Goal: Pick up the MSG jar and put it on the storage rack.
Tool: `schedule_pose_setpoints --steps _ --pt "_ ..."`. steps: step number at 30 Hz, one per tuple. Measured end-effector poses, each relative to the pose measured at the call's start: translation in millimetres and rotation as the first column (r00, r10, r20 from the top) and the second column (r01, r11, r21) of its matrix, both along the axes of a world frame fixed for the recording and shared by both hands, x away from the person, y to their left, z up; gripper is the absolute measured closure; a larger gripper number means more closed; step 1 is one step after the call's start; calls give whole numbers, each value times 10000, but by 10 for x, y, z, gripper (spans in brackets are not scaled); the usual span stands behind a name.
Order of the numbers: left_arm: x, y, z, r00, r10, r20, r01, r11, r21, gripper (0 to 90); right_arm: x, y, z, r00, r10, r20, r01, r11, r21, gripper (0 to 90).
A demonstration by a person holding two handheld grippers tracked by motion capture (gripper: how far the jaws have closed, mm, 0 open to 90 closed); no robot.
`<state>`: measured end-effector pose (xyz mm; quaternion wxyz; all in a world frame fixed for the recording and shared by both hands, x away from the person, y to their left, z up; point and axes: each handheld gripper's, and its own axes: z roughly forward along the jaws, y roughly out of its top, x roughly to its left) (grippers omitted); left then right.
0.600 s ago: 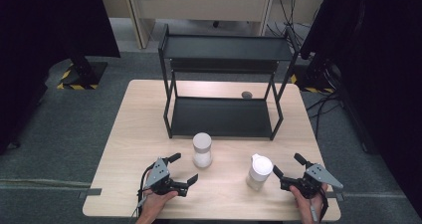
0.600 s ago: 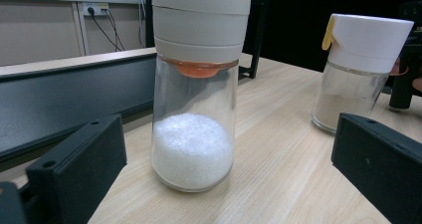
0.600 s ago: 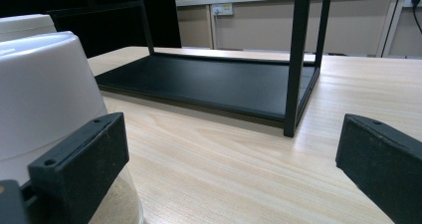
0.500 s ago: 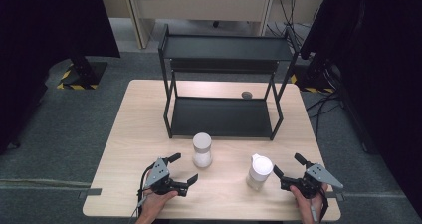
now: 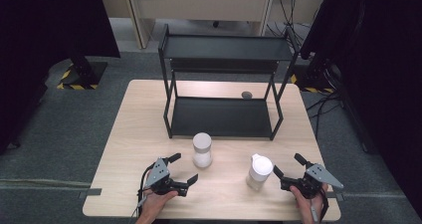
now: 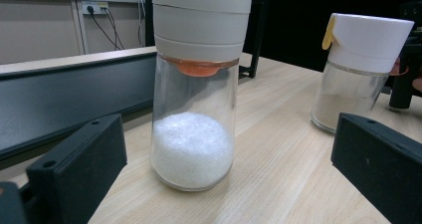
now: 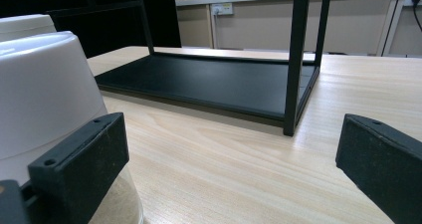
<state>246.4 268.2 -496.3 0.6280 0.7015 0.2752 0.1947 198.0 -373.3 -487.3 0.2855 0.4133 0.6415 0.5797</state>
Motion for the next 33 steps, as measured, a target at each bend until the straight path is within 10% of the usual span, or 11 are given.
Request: schedule_pose_setpoints --steps 33 --pt "-36 -64 16 9999 -103 86 103 9999 8 1 -6 -14 -8 10000 -70 16 70 10000 58 5"
